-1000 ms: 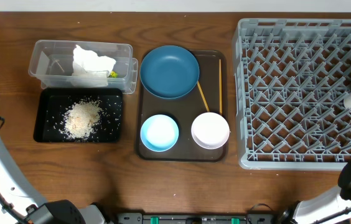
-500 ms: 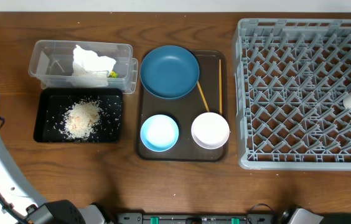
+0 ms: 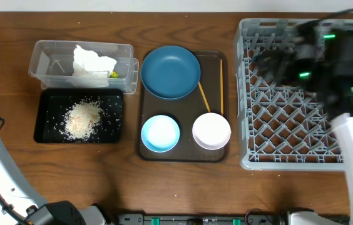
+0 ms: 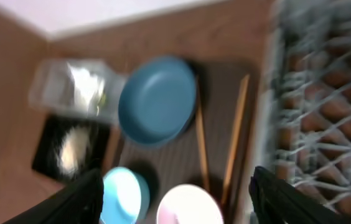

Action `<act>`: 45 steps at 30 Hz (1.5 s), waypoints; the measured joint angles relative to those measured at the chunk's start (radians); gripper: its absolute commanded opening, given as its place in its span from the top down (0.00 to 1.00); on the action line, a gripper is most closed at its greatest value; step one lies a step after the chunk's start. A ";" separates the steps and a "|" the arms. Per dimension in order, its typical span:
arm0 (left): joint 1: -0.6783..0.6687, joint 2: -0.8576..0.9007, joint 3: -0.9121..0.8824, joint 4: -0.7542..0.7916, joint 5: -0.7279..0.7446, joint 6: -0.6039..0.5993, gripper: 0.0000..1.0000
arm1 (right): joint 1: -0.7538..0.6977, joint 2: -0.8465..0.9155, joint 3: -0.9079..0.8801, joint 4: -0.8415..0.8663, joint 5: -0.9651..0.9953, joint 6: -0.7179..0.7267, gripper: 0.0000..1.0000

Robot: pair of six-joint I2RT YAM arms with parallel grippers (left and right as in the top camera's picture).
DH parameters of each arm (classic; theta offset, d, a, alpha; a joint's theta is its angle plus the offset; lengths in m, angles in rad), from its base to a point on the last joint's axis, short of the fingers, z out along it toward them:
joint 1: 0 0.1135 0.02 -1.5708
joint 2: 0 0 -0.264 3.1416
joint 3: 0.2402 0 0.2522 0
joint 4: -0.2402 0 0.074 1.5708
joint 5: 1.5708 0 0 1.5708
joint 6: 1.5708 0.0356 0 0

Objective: Sort waste into correct bins and load items into the dishwasher rack
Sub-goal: 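Move the right gripper back to the tray and grasp the white bowl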

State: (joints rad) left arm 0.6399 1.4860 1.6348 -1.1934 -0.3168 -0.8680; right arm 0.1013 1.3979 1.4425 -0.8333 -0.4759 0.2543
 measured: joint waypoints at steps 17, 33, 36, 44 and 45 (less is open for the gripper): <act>0.000 0.000 0.000 0.000 0.000 0.000 0.11 | 0.592 0.407 0.020 -0.206 0.311 0.002 0.33; 0.000 0.000 0.000 0.000 0.000 0.000 0.11 | 0.693 0.543 0.029 -0.370 0.452 -0.051 0.50; 0.000 0.000 0.000 0.000 0.000 0.000 0.11 | 0.693 0.543 0.029 -0.361 0.465 -0.101 0.49; 0.000 0.000 0.000 0.000 0.000 0.000 0.11 | 0.693 0.543 0.008 -0.331 0.473 -0.157 0.50; 0.000 0.000 0.000 0.000 0.000 0.000 0.11 | 0.693 0.543 -0.004 -0.319 0.473 -0.160 0.50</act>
State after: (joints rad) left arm 0.6399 1.4860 1.6348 -1.1934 -0.3168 -0.8680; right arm 0.7940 1.9411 1.4387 -1.1519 -0.0025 0.0940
